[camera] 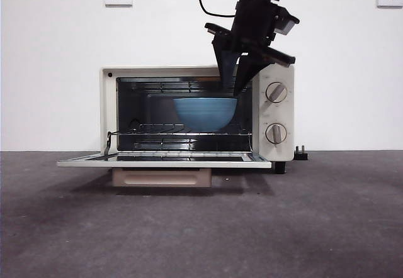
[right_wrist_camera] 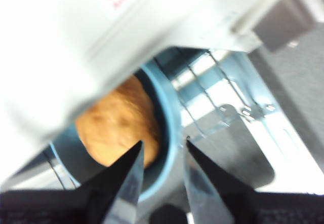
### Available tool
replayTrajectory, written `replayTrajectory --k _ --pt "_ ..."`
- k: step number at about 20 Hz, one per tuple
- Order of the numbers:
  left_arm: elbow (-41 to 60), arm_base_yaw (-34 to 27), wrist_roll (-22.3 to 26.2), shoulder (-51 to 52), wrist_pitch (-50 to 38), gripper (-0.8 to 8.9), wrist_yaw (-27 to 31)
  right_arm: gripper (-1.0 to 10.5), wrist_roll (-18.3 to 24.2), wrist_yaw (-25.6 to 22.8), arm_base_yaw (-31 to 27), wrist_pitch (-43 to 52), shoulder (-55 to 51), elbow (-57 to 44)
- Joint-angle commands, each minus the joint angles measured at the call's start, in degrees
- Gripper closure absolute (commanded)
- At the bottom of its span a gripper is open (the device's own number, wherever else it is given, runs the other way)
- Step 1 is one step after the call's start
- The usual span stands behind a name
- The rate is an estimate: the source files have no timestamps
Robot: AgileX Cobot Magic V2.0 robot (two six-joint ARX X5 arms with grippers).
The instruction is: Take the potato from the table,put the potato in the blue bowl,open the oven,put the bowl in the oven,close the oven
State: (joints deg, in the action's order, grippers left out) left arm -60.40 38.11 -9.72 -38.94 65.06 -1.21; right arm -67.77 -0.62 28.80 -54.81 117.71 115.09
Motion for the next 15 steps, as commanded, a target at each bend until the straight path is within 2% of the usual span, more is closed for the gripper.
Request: replayTrajectory --k 1,6,12,13,15 --pt "0.15 0.20 -0.07 0.02 -0.42 8.19 0.07 8.2 5.18 -0.22 0.28 -1.53 -0.24 2.95" --pt "0.15 0.20 1.33 -0.26 -0.42 8.19 4.31 8.2 19.67 -1.09 2.75 -10.03 -0.26 13.33" --pt "0.15 0.17 2.69 -2.05 -0.35 8.19 9.07 8.2 37.42 -10.49 8.13 -23.23 -0.26 26.93" --pt "0.15 0.17 2.69 -2.51 -0.37 8.19 9.81 8.2 39.36 -12.68 8.94 -24.04 -0.26 28.59" --pt "0.15 0.17 2.91 -3.76 -0.37 8.19 10.32 8.2 44.09 -13.81 10.93 -24.06 -1.40 30.67"
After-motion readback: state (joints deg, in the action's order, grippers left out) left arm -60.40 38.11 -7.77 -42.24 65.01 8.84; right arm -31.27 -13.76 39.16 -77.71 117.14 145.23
